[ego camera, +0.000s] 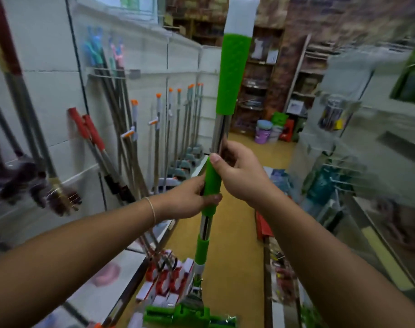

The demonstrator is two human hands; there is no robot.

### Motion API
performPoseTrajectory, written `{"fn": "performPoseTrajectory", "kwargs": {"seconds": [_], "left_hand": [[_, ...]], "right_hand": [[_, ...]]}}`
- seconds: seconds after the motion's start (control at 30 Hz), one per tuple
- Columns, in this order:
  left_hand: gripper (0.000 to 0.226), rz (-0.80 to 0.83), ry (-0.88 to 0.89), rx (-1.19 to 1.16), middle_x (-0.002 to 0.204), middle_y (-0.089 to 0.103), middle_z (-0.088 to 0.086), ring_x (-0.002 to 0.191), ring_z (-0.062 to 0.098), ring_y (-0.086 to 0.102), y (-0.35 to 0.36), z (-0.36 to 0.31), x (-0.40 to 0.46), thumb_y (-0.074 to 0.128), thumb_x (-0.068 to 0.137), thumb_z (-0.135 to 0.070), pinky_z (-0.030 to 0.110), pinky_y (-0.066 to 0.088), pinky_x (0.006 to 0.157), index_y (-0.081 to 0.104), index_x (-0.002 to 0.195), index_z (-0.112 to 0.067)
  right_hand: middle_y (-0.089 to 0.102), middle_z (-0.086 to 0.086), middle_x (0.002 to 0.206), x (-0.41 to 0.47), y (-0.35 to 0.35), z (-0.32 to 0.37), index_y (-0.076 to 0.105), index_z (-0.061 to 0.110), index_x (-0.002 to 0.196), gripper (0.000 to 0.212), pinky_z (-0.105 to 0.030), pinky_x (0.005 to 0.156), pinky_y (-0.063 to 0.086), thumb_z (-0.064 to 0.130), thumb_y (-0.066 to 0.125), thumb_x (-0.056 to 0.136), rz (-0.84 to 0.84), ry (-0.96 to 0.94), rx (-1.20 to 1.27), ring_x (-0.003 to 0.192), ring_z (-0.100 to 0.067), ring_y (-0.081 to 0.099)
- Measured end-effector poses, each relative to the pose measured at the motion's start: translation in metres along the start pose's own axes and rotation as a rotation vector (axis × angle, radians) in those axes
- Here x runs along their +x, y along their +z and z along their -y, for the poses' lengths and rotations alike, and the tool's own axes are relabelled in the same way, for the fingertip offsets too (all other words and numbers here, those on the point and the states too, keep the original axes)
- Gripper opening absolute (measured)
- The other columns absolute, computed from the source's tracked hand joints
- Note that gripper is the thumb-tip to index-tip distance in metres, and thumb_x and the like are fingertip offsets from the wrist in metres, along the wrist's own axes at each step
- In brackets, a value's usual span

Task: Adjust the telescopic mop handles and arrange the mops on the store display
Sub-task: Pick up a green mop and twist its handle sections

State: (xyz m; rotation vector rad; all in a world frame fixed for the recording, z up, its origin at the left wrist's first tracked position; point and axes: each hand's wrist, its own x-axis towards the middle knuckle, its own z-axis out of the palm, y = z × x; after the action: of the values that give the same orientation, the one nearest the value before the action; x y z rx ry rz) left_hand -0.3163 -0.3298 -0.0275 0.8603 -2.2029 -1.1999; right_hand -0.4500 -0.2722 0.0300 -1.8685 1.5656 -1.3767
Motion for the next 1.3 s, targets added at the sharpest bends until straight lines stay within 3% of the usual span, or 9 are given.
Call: {"fn": "performPoseTrajectory", "kwargs": {"seconds": [0.1,0.23,0.4,0.57,0.7,0.9,1.1,1.3], "left_hand": [[0.019,-0.01,0.056,0.029,0.101,0.067,0.01,0.096,0.023,0.067,0.005,-0.012,0.041,0.062,0.093,-0.02,0.046,0.055,0.089,0.052,0.109,-0.016],[0.018,-0.005,0.111,0.03,0.101,0.069,0.003,0.096,0.018,0.068,0.01,-0.02,0.094,0.063,0.092,-0.023,0.045,0.055,0.09,0.053,0.107,-0.026],[0.016,0.013,0.17,0.011,0.102,0.069,0.005,0.095,0.02,0.068,0.018,-0.012,0.155,0.062,0.093,-0.026,0.047,0.055,0.089,0.056,0.108,-0.02],[0.026,0.058,0.231,-0.018,0.097,0.067,0.005,0.09,0.017,0.066,0.015,0.01,0.22,0.064,0.092,-0.026,0.039,0.056,0.084,0.059,0.114,-0.012],[0.016,0.115,0.212,-0.097,0.089,0.066,-0.001,0.084,0.012,0.065,0.0,0.031,0.278,0.065,0.09,-0.028,0.031,0.054,0.079,0.062,0.102,-0.017],[0.025,0.204,0.232,-0.14,0.096,0.071,0.003,0.087,0.012,0.068,-0.025,0.043,0.36,0.068,0.088,-0.033,0.027,0.056,0.075,0.066,0.104,-0.015],[0.02,0.227,0.245,-0.142,0.091,0.07,0.001,0.079,0.004,0.067,-0.035,0.056,0.424,0.069,0.087,-0.031,0.018,0.054,0.069,0.067,0.099,-0.015],[0.026,0.217,0.175,-0.136,0.096,0.072,0.009,0.089,0.019,0.07,-0.038,0.08,0.496,0.073,0.084,-0.03,0.04,0.059,0.081,0.068,0.101,-0.011]], "right_hand": [[0.066,0.002,0.088,0.026,-0.025,-0.011,0.064,0.015,0.105,0.017,-0.044,0.076,0.056,0.029,0.059,0.095,-0.031,-0.009,-0.047,0.085,-0.017,0.063],[0.058,0.01,0.08,0.055,-0.053,-0.027,0.063,0.017,0.101,0.01,-0.03,0.07,0.047,0.024,0.058,0.097,-0.087,0.013,-0.083,0.079,-0.009,0.057],[0.06,0.005,0.083,0.09,-0.075,-0.056,0.062,0.016,0.096,0.009,-0.039,0.077,0.052,0.023,0.056,0.098,-0.163,0.076,-0.155,0.083,-0.015,0.059],[0.069,-0.012,0.097,0.139,-0.081,-0.102,0.065,0.011,0.1,0.014,-0.053,0.087,0.054,0.023,0.058,0.096,-0.221,0.152,-0.191,0.093,-0.028,0.065],[0.07,-0.018,0.097,0.184,-0.08,-0.131,0.067,0.005,0.099,0.013,-0.054,0.087,0.054,0.016,0.06,0.096,-0.279,0.154,-0.147,0.095,-0.032,0.066],[0.07,-0.018,0.091,0.25,-0.093,-0.164,0.068,0.005,0.095,0.013,-0.046,0.08,0.054,0.016,0.06,0.096,-0.342,0.137,-0.175,0.09,-0.03,0.067],[0.068,-0.025,0.094,0.303,-0.102,-0.206,0.067,0.0,0.096,0.017,-0.051,0.082,0.054,0.016,0.061,0.096,-0.357,0.156,-0.176,0.09,-0.036,0.066],[0.069,-0.024,0.091,0.356,-0.11,-0.262,0.068,-0.001,0.095,0.019,-0.034,0.068,0.053,0.018,0.061,0.096,-0.34,0.158,-0.128,0.075,-0.015,0.061]]}}
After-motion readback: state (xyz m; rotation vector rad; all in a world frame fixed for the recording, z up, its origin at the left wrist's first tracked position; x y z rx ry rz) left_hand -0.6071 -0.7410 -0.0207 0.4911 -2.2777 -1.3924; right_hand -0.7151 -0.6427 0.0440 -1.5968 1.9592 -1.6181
